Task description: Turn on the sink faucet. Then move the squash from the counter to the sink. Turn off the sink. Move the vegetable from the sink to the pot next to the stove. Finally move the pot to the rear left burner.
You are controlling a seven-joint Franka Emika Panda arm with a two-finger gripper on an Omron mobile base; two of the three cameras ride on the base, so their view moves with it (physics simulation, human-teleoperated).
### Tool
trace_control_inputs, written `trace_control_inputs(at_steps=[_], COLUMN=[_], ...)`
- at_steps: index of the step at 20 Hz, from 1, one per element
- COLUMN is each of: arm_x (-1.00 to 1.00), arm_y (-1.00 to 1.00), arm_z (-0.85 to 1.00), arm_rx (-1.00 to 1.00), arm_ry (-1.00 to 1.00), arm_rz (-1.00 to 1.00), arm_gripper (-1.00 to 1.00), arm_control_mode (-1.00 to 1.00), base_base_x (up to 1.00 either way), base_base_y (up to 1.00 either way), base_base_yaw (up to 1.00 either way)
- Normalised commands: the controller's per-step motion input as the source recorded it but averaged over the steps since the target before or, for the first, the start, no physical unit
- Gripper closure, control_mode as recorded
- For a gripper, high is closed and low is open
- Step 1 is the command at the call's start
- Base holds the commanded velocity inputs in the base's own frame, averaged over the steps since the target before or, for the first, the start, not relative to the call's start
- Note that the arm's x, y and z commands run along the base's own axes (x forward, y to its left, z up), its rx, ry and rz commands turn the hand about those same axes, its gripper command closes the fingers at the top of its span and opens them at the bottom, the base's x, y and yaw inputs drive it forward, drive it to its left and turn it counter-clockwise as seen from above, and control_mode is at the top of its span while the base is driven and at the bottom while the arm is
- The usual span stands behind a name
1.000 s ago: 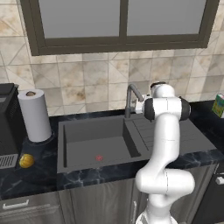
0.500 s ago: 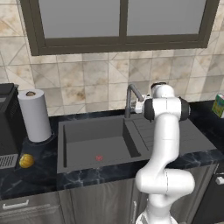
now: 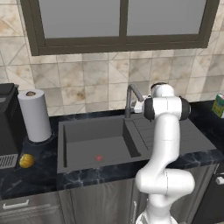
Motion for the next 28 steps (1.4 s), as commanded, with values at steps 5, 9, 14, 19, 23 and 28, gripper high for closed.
trace_control_inputs(at_steps=[5,9,14,19,23,28], arm_x=[0.0,0.15,0.31,0.24,0.07,0.0], arm_y=[-0.16,-0.28,-0.39,-0.59,-0.63,-0.85], arm_z=[-0.05,-0.28,-0.21,-0.18,-0.29,-0.62], arm_rx=[0.0,0.0,0.03,0.05,0.03,0.07], arm_ry=[0.01,0.13,0.03,0.0,-0.01,0.0], arm_rz=[-0.18,-0.06,0.0,0.0,0.0,0.0], arm_gripper=[1.0,1.0,1.0,1.0,1.0,1.0], arm_control_mode=[-1.0,-1.0,-1.0,-1.0,-1.0,-1.0], base_base_x=[0.0,0.0,0.0,0.0,0.0,0.0], base_base_y=[0.0,0.0,0.0,0.0,0.0,0.0], base_base_yaw=[0.0,0.0,0.0,0.0,0.0,0.0])
